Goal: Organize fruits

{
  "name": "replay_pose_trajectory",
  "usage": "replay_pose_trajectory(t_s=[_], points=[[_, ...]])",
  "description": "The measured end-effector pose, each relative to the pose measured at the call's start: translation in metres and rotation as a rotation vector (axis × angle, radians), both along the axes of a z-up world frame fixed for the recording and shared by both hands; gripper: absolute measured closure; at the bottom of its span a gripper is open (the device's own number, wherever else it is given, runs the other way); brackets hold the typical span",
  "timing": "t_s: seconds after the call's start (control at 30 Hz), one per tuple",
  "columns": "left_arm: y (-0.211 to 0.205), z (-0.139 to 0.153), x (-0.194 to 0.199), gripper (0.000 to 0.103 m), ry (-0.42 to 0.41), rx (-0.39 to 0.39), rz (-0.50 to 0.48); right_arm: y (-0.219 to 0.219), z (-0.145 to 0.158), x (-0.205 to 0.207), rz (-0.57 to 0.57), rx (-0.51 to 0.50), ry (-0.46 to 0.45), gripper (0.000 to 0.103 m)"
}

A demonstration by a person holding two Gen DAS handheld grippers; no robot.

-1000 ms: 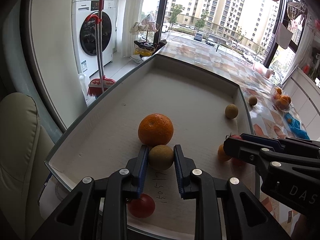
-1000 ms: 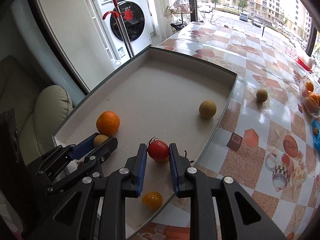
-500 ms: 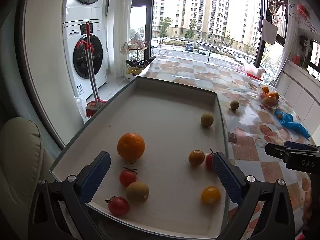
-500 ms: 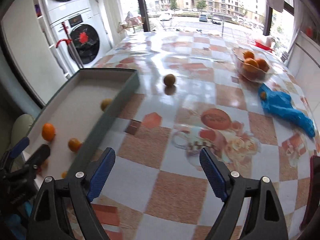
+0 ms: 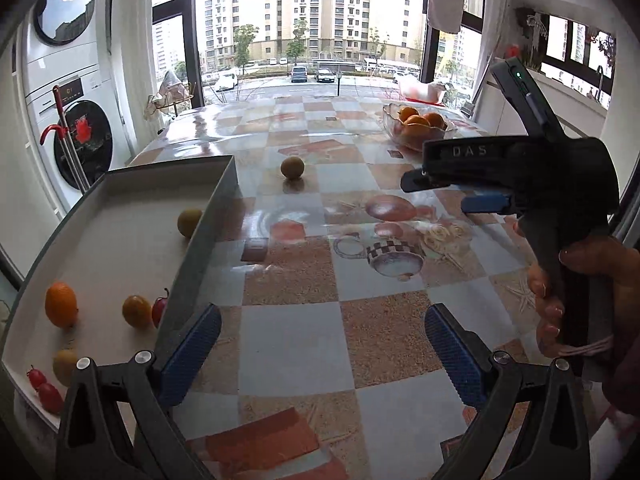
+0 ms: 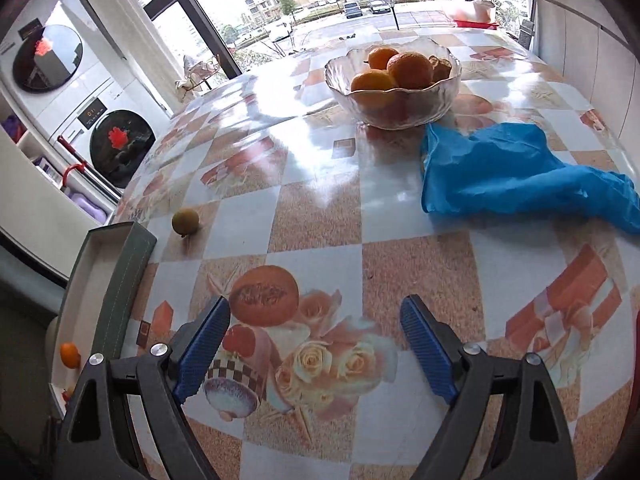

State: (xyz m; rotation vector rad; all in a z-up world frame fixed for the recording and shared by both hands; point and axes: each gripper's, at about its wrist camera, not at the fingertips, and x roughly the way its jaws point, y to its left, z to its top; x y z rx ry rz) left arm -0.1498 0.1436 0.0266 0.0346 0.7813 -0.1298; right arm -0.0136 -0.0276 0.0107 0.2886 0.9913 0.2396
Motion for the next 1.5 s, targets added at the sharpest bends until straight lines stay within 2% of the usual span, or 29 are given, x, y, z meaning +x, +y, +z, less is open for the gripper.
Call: replay_pose_trajectory(t_s=[0.07,0.17,0.23,0.33,0.4,0.47,0.57,1.5], points=[[-0.007,-0.003,0.01,0.001,0.021,0.014,0.004,-0.006,0.0,0.014,-0.023,-0.028,-0.013,0.014],[-0.012,-0.003,0.027,0.001,0.049,0.04,0.022,-0.025,-0.001,0.019,-0.145,-0.149,-0.015,0.014],[-0.013,-0.003,0.04,0.001,0.063,0.045,0.045,-0.038,-0.001,0.018,-0.184,-0.214,-0.003,0.014],[-0.013,-0.009,0.062,0.001,0.1,0.024,0.071,-0.038,-0.003,-0.001,-0.143,-0.259,-0.002,0.013],[-0.013,-0.017,0.075,0.001,0.133,0.011,0.094,-0.028,-0.009,-0.016,-0.107,-0.299,-0.009,0.0],[-0.011,-0.025,0.084,0.001,0.177,-0.012,0.118,-0.013,-0.012,-0.024,-0.081,-0.403,-0.058,0.0],[-0.013,-0.026,0.083,0.001,0.171,0.013,0.127,-0.014,-0.01,-0.017,-0.075,-0.365,-0.045,0.0],[-0.016,-0.027,0.084,0.001,0.174,0.019,0.126,-0.017,-0.01,-0.018,-0.083,-0.367,-0.044,0.0]])
